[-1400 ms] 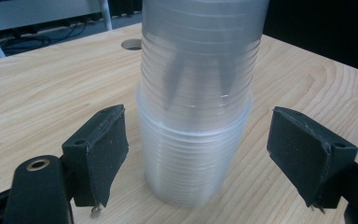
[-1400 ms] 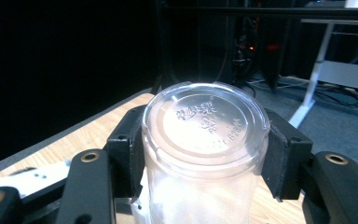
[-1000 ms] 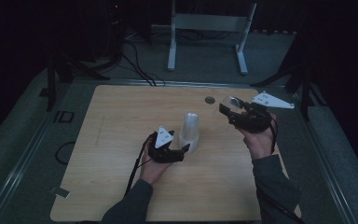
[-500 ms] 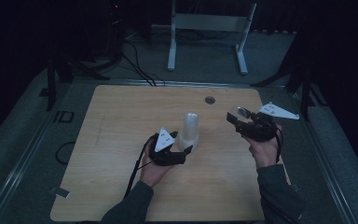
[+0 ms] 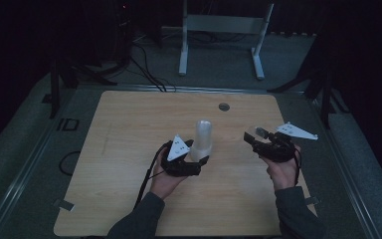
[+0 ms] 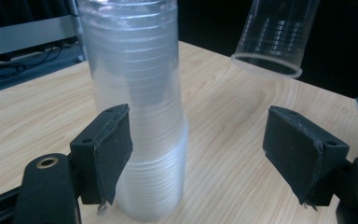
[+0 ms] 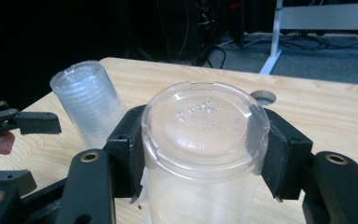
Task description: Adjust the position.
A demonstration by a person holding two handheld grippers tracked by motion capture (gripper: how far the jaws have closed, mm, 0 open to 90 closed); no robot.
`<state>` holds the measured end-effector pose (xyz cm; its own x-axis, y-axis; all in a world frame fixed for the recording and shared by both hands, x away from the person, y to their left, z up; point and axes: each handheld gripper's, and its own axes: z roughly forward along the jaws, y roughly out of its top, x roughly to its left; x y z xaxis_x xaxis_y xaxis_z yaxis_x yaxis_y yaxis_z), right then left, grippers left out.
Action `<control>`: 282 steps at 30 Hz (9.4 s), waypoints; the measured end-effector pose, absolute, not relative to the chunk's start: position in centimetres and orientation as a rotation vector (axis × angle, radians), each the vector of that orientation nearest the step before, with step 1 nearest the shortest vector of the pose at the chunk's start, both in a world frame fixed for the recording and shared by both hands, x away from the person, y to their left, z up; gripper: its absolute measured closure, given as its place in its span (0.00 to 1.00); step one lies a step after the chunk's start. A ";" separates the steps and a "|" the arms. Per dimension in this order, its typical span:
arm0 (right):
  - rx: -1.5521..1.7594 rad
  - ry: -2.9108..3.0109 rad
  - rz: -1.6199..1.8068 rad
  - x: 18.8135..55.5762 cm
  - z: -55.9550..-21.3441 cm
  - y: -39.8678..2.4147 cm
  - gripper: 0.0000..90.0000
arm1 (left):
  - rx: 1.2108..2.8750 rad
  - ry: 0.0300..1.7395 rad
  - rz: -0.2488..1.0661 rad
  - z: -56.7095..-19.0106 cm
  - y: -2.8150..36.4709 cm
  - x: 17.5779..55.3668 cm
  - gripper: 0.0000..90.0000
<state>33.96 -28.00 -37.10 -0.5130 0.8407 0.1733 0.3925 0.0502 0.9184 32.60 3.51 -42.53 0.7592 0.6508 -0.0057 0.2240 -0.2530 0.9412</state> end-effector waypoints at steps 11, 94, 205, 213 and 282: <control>1.320 1.934 1.533 34.0 -39.0 -28.0 0.45 | 1.830 0.647 0.463 -42.1 2.7 32.6 0.26; 1.531 1.891 1.946 33.0 -41.9 -26.8 0.46 | 1.910 0.525 0.315 -44.8 -5.3 33.7 0.24; 1.045 2.349 1.231 32.5 -38.2 -28.4 0.43 | 2.164 0.380 0.373 -41.4 -1.3 35.2 0.34; 0.977 2.397 1.150 32.6 -37.9 -27.8 0.43 | 2.201 0.359 0.392 -41.3 -1.5 35.1 0.34; 0.599 2.739 0.707 33.1 -36.7 -25.6 0.42 | 2.370 0.178 0.360 -42.9 -3.1 34.1 0.35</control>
